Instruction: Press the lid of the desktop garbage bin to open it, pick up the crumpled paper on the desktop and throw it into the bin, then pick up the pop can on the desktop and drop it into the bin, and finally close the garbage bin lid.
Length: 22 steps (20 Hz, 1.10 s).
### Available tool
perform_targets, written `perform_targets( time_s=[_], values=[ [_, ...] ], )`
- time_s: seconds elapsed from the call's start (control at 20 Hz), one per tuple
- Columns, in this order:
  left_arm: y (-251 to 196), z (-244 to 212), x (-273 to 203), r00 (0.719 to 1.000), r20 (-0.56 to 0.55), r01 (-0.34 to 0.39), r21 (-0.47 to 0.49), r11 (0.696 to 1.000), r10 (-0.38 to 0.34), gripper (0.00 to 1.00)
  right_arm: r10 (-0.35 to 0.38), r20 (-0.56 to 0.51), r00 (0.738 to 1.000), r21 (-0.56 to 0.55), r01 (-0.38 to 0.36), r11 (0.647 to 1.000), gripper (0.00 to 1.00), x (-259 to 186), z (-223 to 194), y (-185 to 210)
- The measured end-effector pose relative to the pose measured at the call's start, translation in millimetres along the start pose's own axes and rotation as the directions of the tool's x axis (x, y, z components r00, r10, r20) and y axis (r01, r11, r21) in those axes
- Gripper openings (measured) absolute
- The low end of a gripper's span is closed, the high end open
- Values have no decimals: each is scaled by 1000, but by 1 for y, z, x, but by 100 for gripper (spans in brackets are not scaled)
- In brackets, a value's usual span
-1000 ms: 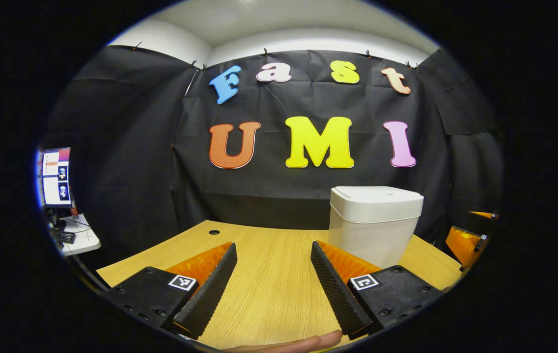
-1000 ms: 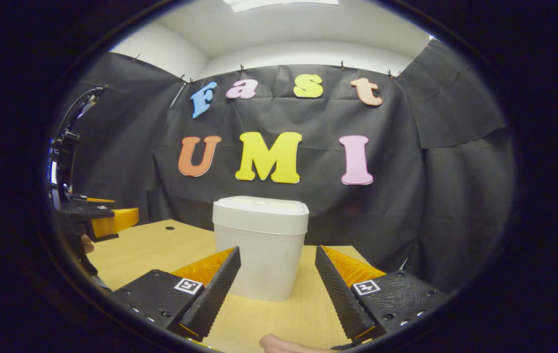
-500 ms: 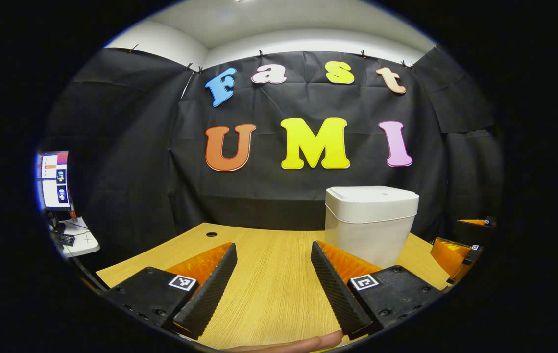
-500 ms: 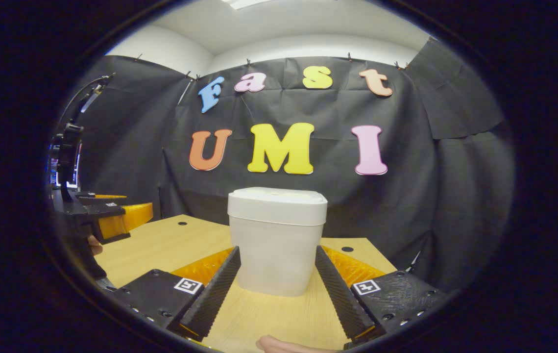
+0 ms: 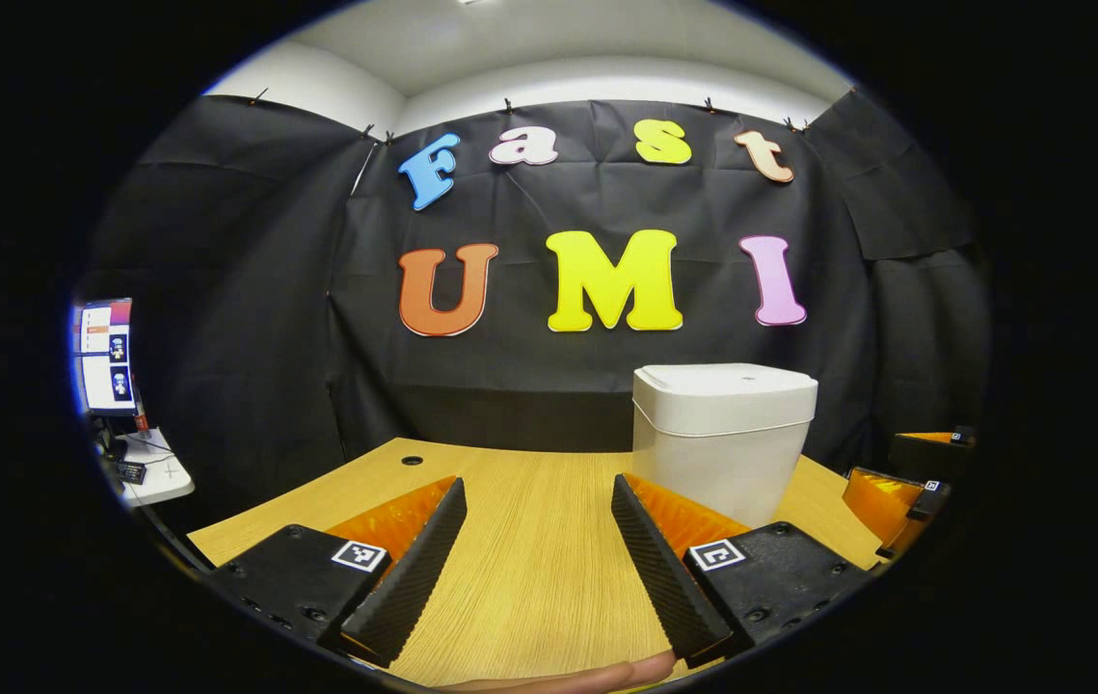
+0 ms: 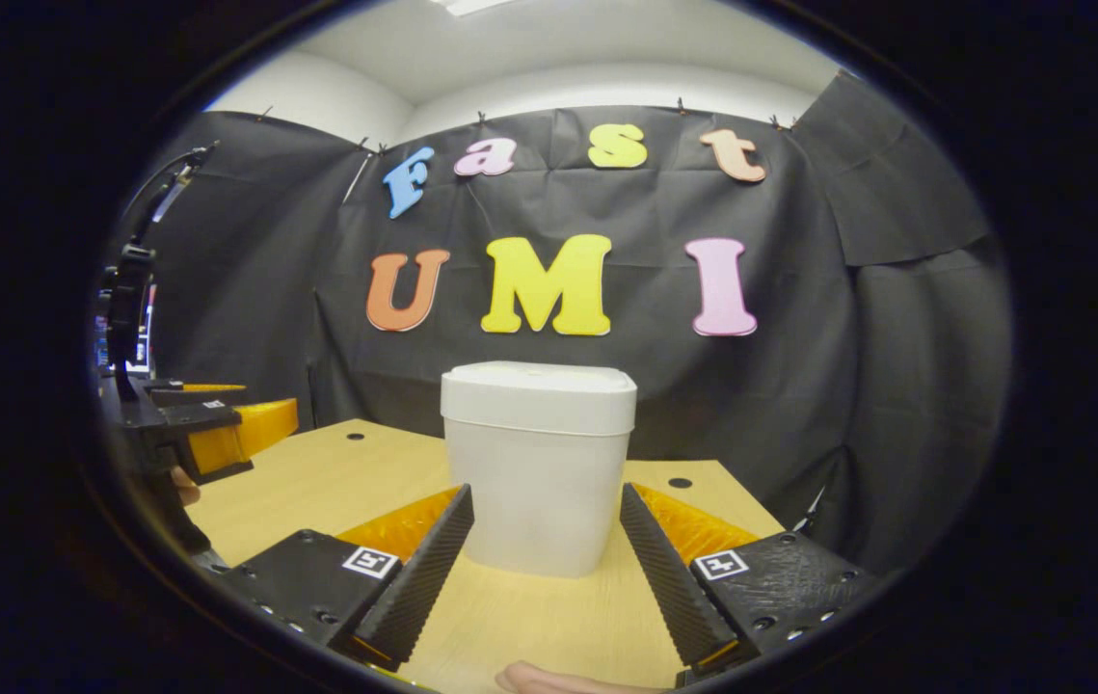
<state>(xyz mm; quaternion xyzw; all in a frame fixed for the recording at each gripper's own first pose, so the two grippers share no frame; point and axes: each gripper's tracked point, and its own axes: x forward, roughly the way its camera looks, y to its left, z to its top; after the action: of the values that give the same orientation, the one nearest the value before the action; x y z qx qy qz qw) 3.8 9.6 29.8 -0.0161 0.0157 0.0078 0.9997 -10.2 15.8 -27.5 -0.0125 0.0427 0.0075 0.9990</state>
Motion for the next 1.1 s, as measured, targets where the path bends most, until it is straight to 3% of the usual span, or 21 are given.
perform_targets(
  time_s=[1.1],
  values=[
    [-8, 4, -3, 1000, 16, 15, -1, 1000, -15, 98, 17, -10, 1000, -22, -17, 1000, 95, -5, -7, 9]
  ],
)
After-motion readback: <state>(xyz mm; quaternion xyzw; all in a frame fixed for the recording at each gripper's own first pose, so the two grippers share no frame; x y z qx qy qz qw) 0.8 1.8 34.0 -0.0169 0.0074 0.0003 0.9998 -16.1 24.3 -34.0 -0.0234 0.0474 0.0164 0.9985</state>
